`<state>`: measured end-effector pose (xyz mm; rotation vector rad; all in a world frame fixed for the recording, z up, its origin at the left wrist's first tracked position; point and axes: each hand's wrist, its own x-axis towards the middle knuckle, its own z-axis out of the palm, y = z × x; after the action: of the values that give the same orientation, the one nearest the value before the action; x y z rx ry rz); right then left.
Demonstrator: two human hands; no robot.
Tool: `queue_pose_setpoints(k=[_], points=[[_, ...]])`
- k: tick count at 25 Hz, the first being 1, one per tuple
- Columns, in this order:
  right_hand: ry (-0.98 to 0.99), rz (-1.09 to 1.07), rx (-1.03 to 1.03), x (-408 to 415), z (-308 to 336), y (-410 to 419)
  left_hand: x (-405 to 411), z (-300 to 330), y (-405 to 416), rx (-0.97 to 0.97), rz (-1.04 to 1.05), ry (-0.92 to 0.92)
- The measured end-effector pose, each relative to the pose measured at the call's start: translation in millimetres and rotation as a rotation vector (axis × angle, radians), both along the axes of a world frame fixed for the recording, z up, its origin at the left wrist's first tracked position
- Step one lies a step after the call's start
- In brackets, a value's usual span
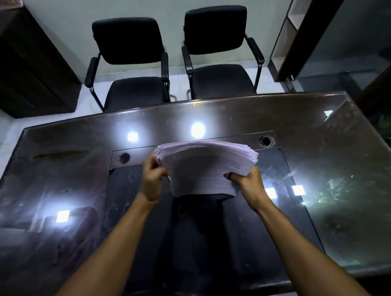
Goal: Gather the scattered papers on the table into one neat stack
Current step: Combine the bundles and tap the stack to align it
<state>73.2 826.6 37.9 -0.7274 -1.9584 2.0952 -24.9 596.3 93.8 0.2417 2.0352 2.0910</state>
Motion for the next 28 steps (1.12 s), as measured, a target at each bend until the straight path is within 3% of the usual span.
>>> queue_pose_setpoints(k=[2,4,5,7,9,11,14,19,24,28], points=[[-0.010,0.036,-0.001,-1,3,3,-2,44,1,-0.147,-0.016,0.421],[-0.003,0.039,0.008,-2,3,4,4,86,25,-0.525,-0.131,0.888],[0.002,0.045,0.011,-2,3,3,7,93,41,-0.750,-0.213,0.999],[0.003,0.064,0.009,-2,3,6,11,85,70,-1.122,-0.390,1.021],[0.041,0.116,0.033,-3,11,8,15,63,80,-1.340,-0.477,0.988],[0.087,0.164,0.059,-7,15,11,13,54,79,-1.402,-0.456,1.010],[0.080,0.175,0.037,-8,11,11,7,54,75,-1.326,-0.371,1.073],[0.076,0.195,0.037,-4,16,10,-5,52,72,-1.328,-0.406,1.058],[0.044,0.158,0.016,-4,17,7,-31,52,31,-1.455,-0.308,0.995],[0.024,0.182,0.042,-9,8,0,-25,41,19,-1.461,-0.372,0.985]])
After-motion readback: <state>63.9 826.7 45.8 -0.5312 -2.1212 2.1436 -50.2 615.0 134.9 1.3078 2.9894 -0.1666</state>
